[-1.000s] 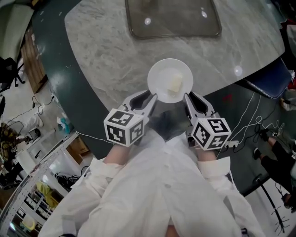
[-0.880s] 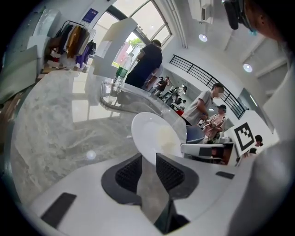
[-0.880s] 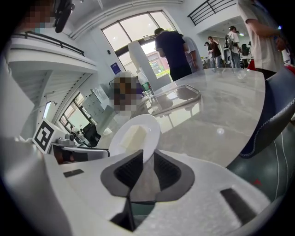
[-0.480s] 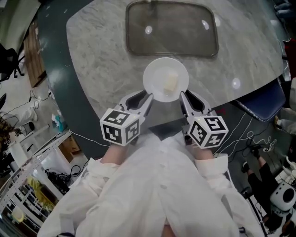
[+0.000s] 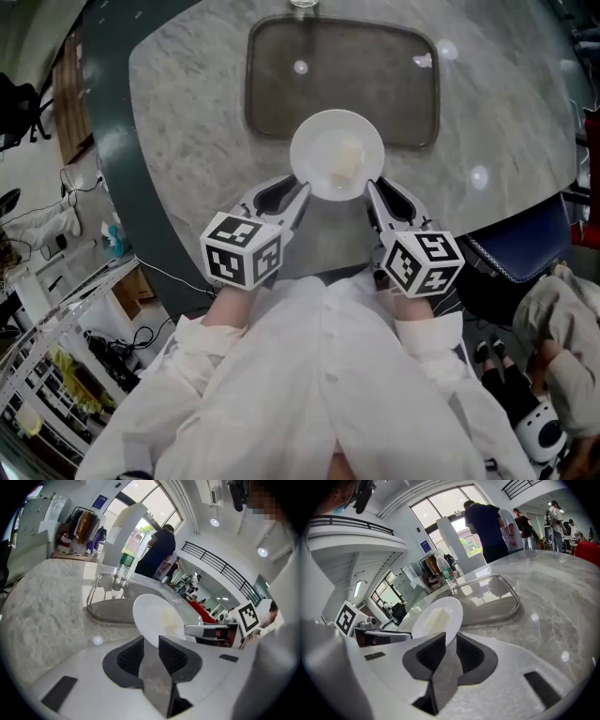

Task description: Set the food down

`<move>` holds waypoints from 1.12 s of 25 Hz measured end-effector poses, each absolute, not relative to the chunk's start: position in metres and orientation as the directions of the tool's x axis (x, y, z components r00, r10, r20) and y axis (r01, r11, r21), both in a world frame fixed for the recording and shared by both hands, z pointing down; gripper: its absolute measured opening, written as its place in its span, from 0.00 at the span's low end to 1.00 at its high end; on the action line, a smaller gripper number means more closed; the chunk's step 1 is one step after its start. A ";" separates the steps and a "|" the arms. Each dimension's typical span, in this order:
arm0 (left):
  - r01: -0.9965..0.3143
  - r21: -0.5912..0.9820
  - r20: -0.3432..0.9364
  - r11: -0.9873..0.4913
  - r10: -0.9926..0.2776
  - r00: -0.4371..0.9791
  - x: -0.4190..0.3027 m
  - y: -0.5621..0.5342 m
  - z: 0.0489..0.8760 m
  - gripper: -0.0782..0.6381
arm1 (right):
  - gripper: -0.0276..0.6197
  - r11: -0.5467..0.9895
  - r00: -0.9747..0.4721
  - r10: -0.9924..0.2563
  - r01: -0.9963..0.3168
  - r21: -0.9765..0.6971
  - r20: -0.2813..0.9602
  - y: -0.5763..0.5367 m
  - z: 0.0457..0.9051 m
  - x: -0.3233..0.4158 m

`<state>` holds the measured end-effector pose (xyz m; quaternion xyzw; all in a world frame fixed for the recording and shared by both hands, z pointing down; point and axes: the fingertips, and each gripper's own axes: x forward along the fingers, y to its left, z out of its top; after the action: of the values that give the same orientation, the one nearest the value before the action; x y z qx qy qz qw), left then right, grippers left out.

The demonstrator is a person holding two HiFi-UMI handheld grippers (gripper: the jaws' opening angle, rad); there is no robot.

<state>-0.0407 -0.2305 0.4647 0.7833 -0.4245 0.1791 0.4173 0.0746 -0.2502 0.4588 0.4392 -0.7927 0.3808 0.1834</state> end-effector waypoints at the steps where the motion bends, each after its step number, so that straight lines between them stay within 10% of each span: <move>1: -0.818 0.500 0.636 -0.286 -0.520 0.571 -0.039 -0.235 0.465 0.24 | 0.14 0.327 -0.551 -0.553 -0.834 -0.445 0.625 -0.255 0.459 0.076; 28: -0.870 0.441 0.675 -0.219 -0.559 0.482 -0.032 -0.368 0.481 0.24 | 0.14 0.404 -0.611 -0.481 -0.791 -0.459 0.629 -0.397 0.480 0.080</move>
<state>-0.0320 -0.3681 0.4814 0.7571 -0.4719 0.1900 0.4099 0.0802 -0.3974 0.4797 0.3913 -0.8128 0.3805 0.2036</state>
